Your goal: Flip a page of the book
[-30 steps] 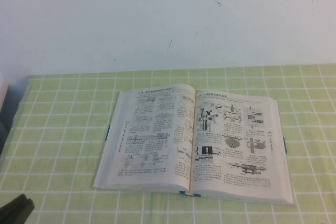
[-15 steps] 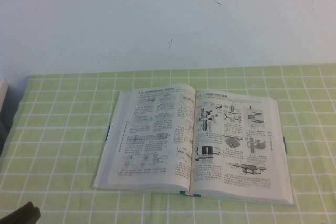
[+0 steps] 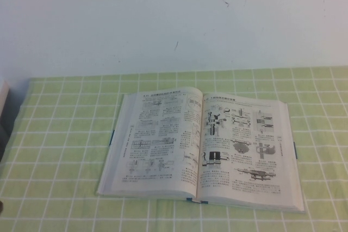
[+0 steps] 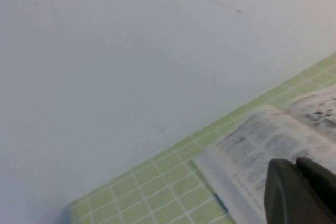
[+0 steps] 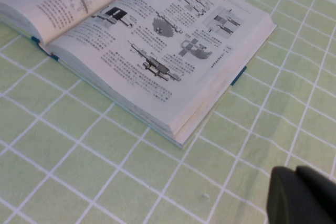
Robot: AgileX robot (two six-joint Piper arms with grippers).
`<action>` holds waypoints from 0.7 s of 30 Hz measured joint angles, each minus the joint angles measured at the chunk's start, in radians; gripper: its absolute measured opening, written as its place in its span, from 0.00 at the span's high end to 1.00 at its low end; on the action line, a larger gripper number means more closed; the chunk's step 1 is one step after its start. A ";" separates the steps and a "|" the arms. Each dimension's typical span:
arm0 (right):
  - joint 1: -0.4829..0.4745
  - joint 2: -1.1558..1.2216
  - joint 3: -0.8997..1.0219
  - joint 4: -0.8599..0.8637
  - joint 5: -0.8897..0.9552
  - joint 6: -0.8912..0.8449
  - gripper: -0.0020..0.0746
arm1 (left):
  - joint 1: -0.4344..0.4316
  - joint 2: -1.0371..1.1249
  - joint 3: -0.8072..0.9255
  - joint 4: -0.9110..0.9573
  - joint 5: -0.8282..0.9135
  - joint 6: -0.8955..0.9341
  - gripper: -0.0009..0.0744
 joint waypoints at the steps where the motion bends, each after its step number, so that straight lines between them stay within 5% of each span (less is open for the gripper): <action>1: 0.000 0.000 0.000 0.001 0.000 0.000 0.97 | 0.032 -0.006 0.012 0.025 -0.007 -0.031 0.99; 8: 0.000 0.000 0.000 0.002 0.000 0.000 0.97 | 0.189 -0.013 0.168 0.198 0.003 -0.377 0.99; 21: 0.000 0.000 0.000 0.005 0.002 0.000 0.98 | 0.189 -0.014 0.219 0.371 0.042 -0.725 0.99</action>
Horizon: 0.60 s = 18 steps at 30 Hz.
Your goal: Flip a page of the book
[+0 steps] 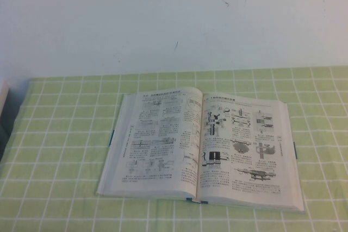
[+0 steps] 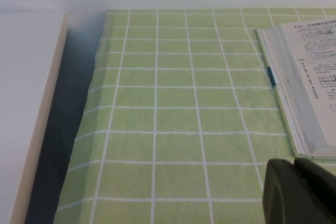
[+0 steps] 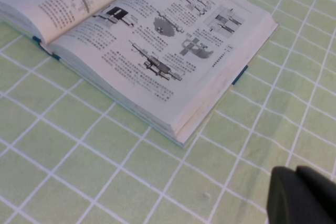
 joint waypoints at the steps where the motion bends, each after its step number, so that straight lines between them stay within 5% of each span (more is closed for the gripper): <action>1: 0.000 0.000 0.000 0.000 0.000 0.000 0.98 | 0.000 0.000 0.000 0.002 0.000 -0.006 0.99; 18: 0.000 0.000 0.000 0.000 0.000 0.000 0.98 | -0.039 0.000 0.000 0.006 0.000 0.051 0.99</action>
